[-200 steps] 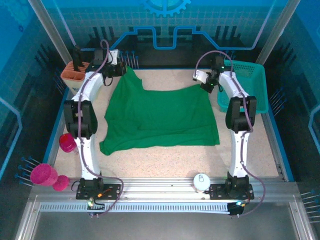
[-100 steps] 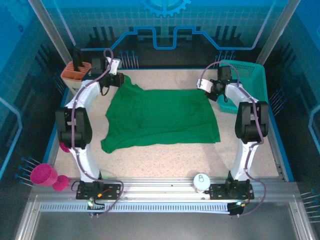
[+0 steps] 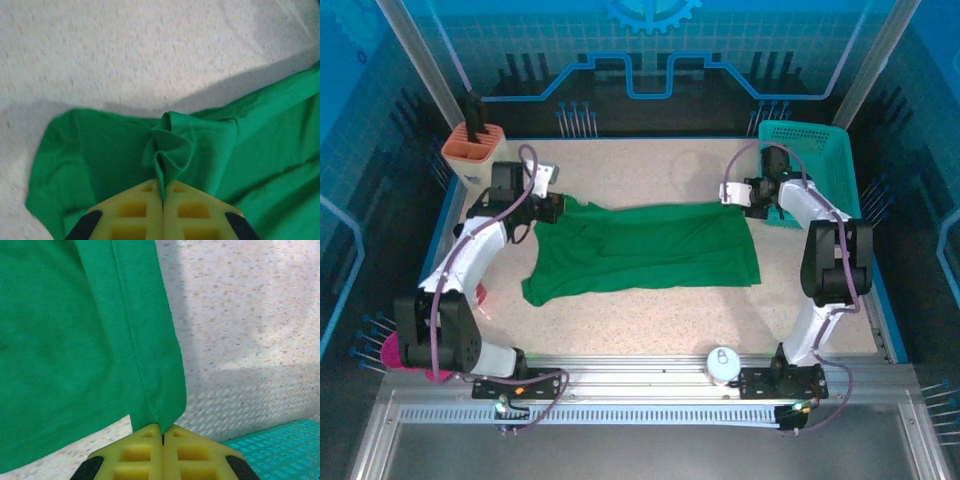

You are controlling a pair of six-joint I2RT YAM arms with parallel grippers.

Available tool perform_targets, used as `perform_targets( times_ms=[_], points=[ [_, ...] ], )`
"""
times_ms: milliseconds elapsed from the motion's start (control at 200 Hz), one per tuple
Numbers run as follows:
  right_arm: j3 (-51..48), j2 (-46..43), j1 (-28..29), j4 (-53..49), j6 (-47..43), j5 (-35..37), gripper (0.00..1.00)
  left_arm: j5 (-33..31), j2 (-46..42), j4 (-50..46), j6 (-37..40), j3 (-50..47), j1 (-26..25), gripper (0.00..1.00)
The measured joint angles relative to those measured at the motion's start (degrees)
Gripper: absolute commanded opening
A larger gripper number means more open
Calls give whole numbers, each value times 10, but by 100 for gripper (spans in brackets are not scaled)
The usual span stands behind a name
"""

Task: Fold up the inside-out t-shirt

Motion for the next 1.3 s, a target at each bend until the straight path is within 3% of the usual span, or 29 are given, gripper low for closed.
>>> perform_targets(
  times_ms=[160, 230, 295, 330, 370, 385, 515, 700, 746, 761, 851, 971, 1046, 1166, 1301],
  points=[
    [-91, -44, -3, 24, -37, -2, 9, -19, -97, -15, -51, -86, -1, 0],
    [-119, -50, -3, 40, -53, 4, 19, -26, -137, -27, -66, -105, -1, 0],
    [-129, -50, -2, 44, -65, 18, 21, -15, -166, -28, -87, -122, -1, 12],
    [-130, -51, -2, 44, -69, 25, 27, -3, -179, -27, -102, -134, -1, 20],
    [-130, -53, -2, 44, -75, 31, 49, 16, -191, -28, -124, -151, -1, 30],
    [-130, -54, -2, 42, -71, 35, 51, 24, -194, -29, -125, -156, -1, 32],
    [-135, -78, 3, 26, -81, 57, 52, 70, -215, -69, -192, -188, -2, 40],
    [-175, -187, 23, 15, -67, 57, 56, 65, -262, -151, -232, -170, -3, 47],
    [-182, -218, 33, 19, -56, 51, 97, 58, -256, -163, -248, -151, -3, 46],
    [-184, -228, 39, 22, -44, 51, 100, 56, -251, -166, -256, -144, -3, 46],
    [-199, -275, 92, 82, -1, 58, 100, 50, -198, -170, -292, -103, -3, 44],
    [-216, -290, 227, 217, 120, 124, 100, 51, -85, -165, -336, -65, -3, 46],
    [-200, -276, 298, 240, 203, 139, 99, 38, -19, -166, -358, -54, -3, 47],
    [-124, -214, 358, 228, 353, 59, 73, 11, 59, -188, -380, -30, 1, 47],
    [-56, -122, 385, 244, 499, -54, 69, 11, 80, -182, -400, -13, 6, 48]
  ],
)
